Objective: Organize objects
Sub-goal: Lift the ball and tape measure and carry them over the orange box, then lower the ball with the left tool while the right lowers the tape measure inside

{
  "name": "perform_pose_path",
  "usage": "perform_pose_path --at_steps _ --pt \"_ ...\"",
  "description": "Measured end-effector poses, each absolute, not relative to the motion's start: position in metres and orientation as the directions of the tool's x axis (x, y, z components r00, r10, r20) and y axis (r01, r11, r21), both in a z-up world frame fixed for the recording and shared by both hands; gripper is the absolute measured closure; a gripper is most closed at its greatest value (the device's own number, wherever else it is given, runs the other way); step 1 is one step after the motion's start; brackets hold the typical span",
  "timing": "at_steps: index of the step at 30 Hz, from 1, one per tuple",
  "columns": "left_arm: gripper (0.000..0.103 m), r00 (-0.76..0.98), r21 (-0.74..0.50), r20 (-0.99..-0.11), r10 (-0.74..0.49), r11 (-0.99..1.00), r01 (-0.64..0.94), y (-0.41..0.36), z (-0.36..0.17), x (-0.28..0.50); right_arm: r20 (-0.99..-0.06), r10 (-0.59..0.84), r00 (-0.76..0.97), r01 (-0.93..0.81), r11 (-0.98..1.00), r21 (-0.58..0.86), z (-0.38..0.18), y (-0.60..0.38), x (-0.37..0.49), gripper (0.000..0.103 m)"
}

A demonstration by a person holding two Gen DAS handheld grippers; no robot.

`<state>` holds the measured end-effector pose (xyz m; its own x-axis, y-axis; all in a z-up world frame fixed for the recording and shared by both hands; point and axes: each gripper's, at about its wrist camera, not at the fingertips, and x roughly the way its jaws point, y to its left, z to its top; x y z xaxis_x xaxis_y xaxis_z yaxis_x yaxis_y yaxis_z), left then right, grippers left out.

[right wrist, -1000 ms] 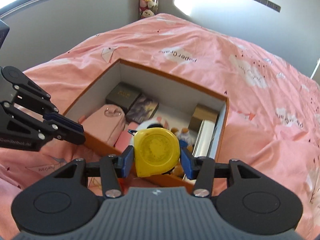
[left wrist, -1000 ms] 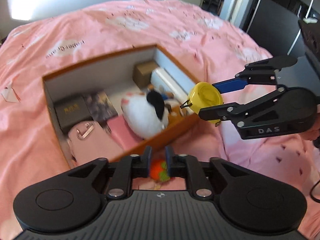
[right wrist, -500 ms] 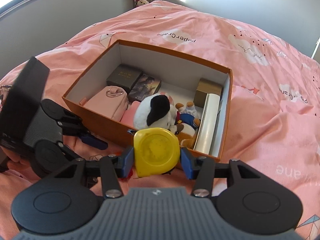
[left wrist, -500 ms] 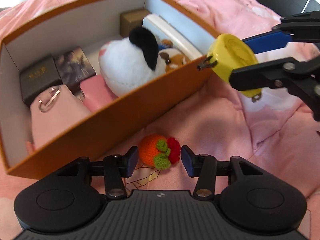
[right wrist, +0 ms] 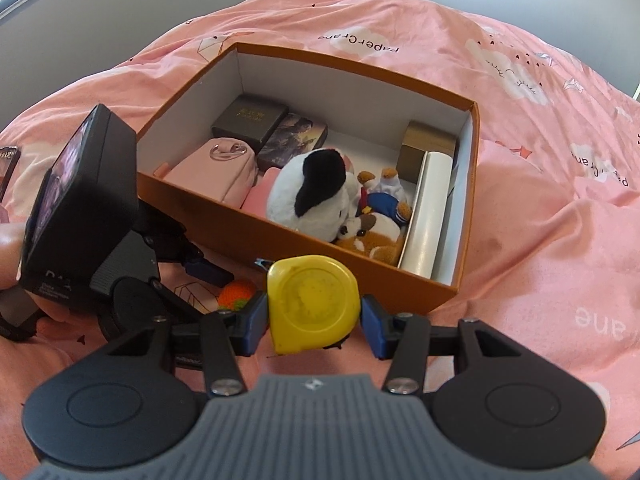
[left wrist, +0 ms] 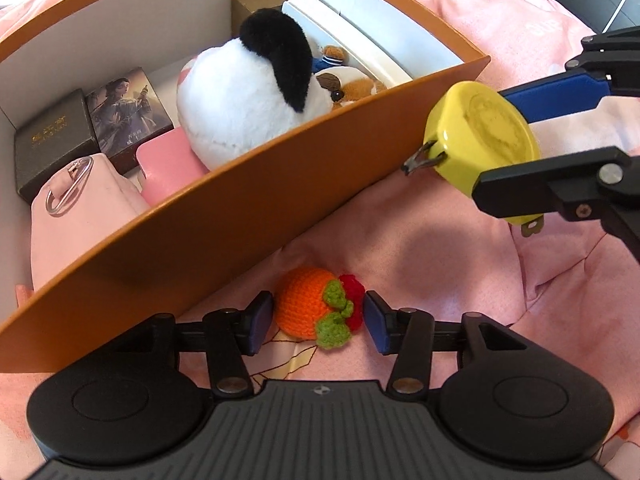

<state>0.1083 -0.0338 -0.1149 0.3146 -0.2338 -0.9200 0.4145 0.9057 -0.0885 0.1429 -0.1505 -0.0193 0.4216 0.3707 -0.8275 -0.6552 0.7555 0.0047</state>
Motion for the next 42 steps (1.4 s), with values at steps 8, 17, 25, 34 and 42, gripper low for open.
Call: perform_pose_path --at_steps 8,17,25,34,42 --pt "0.05 0.317 -0.048 -0.927 -0.2 0.903 0.428 -0.035 -0.117 0.097 -0.828 0.368 0.423 -0.649 0.761 0.007 -0.02 -0.152 0.142 0.051" --pt "0.053 0.343 -0.048 -0.918 -0.201 0.912 0.408 -0.026 -0.112 0.082 -0.825 0.36 0.435 -0.641 0.767 -0.003 -0.016 -0.153 0.138 0.051" --pt "0.054 0.439 -0.1 -0.851 -0.289 0.909 0.405 -0.008 -0.043 0.05 -0.801 0.367 0.474 -0.645 0.764 -0.031 0.0 -0.155 0.133 0.051" --pt "0.054 0.581 -0.077 -0.756 -0.302 0.922 0.379 -0.012 0.026 0.096 -0.748 0.414 0.519 -0.659 0.751 -0.042 0.033 -0.151 0.151 0.051" --pt "0.054 0.612 -0.049 -0.746 -0.262 0.939 0.342 0.003 0.034 0.159 -0.739 0.467 0.485 -0.625 0.776 0.081 0.042 -0.138 0.214 0.051"
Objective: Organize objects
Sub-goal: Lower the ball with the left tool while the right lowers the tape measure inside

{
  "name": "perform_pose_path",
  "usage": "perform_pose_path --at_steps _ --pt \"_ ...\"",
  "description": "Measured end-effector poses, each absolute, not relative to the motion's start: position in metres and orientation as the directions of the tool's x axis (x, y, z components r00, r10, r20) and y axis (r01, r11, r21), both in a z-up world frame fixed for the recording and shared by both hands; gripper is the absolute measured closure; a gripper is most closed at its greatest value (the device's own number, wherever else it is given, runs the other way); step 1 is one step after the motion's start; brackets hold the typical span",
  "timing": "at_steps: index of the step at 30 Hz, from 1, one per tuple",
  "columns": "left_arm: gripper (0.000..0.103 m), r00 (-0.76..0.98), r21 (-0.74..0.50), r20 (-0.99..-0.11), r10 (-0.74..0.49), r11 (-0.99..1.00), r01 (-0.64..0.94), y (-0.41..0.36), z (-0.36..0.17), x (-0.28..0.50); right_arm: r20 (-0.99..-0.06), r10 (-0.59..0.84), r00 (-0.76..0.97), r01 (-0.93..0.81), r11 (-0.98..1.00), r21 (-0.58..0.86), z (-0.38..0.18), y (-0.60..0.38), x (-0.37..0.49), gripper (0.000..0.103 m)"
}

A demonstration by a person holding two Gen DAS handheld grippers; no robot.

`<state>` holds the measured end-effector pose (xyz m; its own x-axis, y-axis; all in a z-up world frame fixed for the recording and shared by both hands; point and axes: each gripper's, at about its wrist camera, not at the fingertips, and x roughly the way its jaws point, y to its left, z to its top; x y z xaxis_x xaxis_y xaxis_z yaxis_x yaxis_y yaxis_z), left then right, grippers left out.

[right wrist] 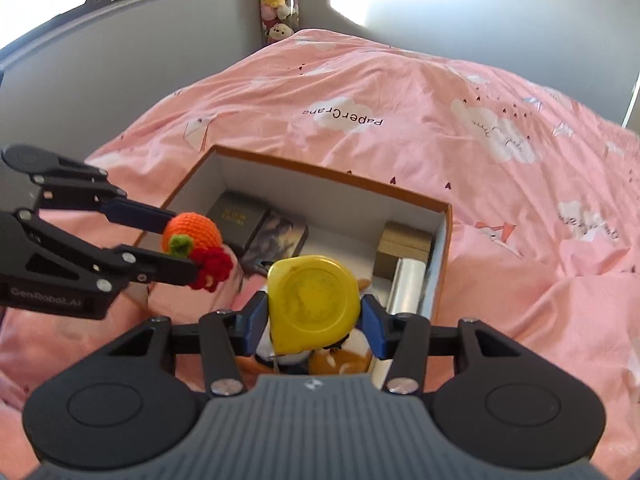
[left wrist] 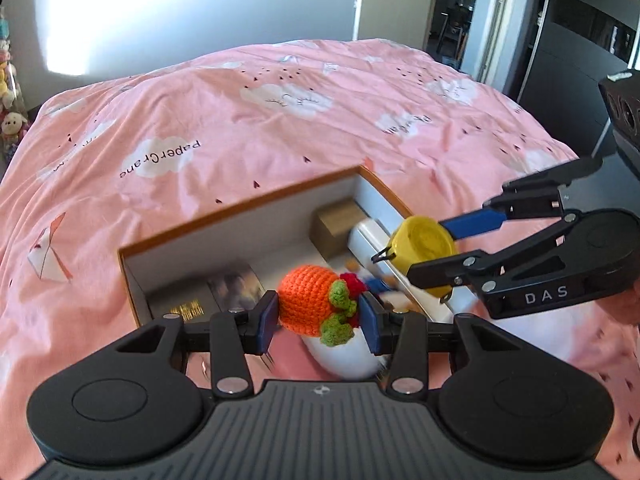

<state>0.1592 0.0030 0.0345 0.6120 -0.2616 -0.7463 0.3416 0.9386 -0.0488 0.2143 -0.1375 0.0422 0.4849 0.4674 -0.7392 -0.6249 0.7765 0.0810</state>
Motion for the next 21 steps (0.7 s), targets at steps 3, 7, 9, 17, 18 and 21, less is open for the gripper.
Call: perform_pose_path --at_steps 3,7,9,17,18,21 --pt "0.054 0.608 -0.009 -0.757 -0.239 0.934 0.357 0.002 0.025 0.184 -0.753 0.468 0.463 -0.605 0.788 0.117 0.035 -0.127 0.246 0.051" --pt "0.054 0.6 0.072 -0.774 -0.205 0.912 0.405 -0.002 0.004 0.208 -0.78 0.448 0.436 -0.539 0.824 0.172 0.016 -0.113 0.29 0.051" --pt "0.054 0.583 0.082 -0.786 -0.208 0.898 0.431 -0.003 -0.007 0.22 -0.793 0.437 0.424 -0.492 0.847 0.203 0.004 -0.107 0.309 0.051" --pt "0.054 0.519 0.117 -0.832 -0.196 0.852 0.509 -0.006 -0.045 0.258 -0.834 0.405 0.375 -0.315 0.902 0.296 -0.035 -0.095 0.349 0.051" --pt "0.054 0.512 0.114 -0.835 -0.202 0.846 0.52 -0.006 -0.048 0.261 -0.838 0.403 0.368 -0.292 0.905 0.308 -0.039 -0.095 0.353 0.051" --pt "0.054 0.503 0.133 -0.841 -0.202 0.822 0.553 -0.01 -0.054 0.265 -0.846 0.398 0.355 -0.235 0.914 0.331 -0.051 -0.095 0.358 0.051"
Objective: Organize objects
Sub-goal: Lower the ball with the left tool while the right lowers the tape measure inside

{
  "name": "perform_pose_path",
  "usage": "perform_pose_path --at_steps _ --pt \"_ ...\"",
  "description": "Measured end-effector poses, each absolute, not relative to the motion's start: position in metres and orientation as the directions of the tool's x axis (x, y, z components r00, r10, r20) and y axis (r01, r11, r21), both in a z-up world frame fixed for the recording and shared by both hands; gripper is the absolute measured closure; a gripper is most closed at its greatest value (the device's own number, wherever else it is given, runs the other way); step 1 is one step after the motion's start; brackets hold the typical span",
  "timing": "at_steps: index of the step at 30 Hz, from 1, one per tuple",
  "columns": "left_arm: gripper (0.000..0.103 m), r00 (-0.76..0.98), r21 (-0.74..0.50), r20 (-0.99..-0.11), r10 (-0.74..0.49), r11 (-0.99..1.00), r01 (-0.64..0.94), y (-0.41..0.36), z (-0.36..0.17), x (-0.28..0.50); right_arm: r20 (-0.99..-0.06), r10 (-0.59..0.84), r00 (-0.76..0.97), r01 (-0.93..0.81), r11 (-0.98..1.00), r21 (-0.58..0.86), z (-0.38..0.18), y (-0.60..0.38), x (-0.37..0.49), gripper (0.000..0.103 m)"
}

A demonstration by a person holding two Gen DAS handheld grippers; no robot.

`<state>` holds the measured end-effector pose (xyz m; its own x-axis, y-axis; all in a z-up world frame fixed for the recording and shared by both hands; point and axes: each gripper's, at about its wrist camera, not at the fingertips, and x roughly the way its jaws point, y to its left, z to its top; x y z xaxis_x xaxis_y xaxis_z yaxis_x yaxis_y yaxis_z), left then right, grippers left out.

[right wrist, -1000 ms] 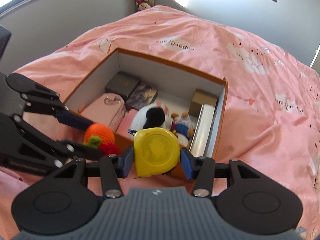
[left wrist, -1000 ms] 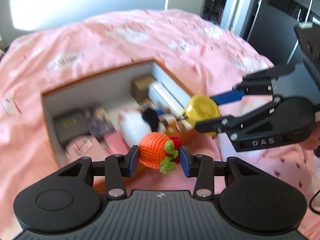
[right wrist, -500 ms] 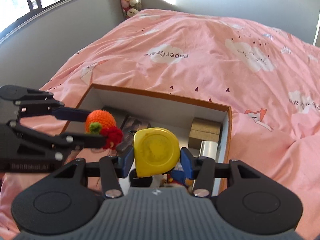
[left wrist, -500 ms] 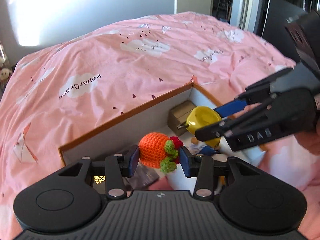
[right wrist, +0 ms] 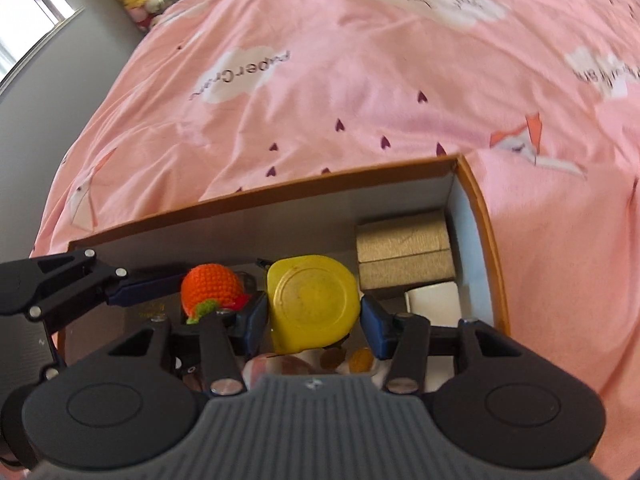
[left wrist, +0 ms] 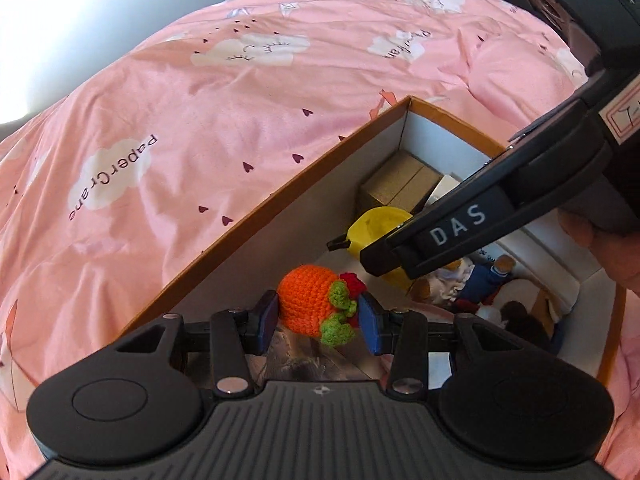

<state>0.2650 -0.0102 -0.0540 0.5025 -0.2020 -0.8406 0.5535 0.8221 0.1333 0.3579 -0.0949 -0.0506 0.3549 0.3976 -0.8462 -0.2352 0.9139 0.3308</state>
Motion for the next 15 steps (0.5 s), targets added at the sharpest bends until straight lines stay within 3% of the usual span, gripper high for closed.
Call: perform_pose_path --at_steps 15 --pt "0.052 0.462 0.163 -0.867 -0.184 0.773 0.613 -0.022 -0.077 0.274 -0.873 0.335 0.355 -0.155 0.942 0.299 -0.078 -0.084 0.36 0.051"
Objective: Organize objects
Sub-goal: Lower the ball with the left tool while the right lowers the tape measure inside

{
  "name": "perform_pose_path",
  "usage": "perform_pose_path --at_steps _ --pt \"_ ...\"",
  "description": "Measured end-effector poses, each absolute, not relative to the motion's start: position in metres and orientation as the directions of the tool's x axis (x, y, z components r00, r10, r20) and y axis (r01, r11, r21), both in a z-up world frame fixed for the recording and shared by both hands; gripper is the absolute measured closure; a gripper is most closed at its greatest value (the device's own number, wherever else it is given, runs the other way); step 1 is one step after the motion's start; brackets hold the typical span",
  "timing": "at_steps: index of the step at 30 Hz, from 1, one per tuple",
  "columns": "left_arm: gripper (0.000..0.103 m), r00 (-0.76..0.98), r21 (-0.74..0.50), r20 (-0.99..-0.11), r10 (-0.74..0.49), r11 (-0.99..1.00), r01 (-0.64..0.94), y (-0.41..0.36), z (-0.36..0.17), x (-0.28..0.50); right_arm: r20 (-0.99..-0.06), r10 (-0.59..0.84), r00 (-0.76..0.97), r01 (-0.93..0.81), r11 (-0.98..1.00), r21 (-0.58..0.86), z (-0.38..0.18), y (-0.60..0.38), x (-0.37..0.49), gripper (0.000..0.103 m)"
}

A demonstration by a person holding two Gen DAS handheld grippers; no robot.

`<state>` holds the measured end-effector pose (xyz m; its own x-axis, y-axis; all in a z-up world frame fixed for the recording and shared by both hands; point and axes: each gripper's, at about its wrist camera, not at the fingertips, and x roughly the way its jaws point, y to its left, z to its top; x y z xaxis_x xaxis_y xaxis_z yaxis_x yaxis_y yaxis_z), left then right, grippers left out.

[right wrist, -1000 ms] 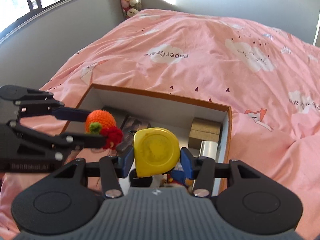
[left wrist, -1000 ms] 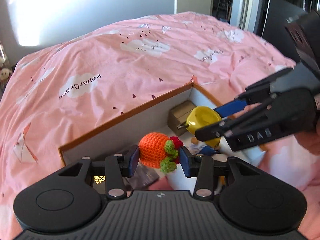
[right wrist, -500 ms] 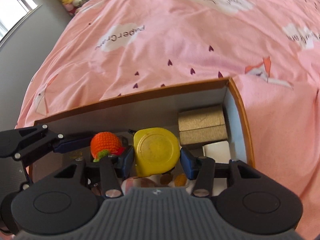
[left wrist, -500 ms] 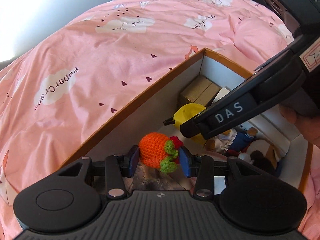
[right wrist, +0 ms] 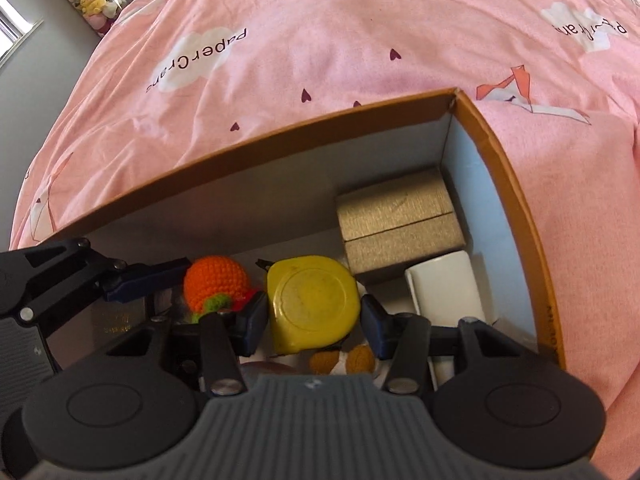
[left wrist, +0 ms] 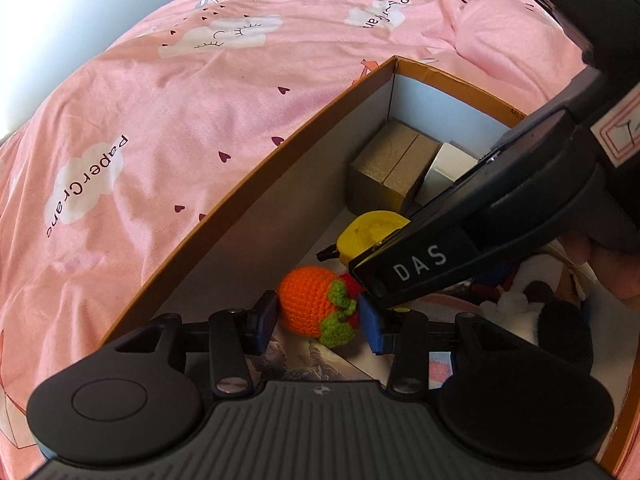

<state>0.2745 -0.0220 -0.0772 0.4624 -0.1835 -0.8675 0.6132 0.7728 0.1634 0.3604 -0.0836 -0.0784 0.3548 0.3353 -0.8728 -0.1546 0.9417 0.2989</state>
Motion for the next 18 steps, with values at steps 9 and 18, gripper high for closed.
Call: perform_pose_path --at_steps 9,18 --pt "0.046 0.464 0.176 -0.87 -0.169 0.772 0.611 -0.025 -0.079 0.272 -0.881 0.333 0.335 -0.156 0.942 0.297 -0.077 -0.083 0.364 0.05" --pt "0.037 0.497 0.228 -0.857 -0.137 0.764 0.603 -0.021 -0.074 0.259 -0.888 0.333 0.318 -0.182 0.94 0.287 -0.078 -0.082 0.365 0.049"
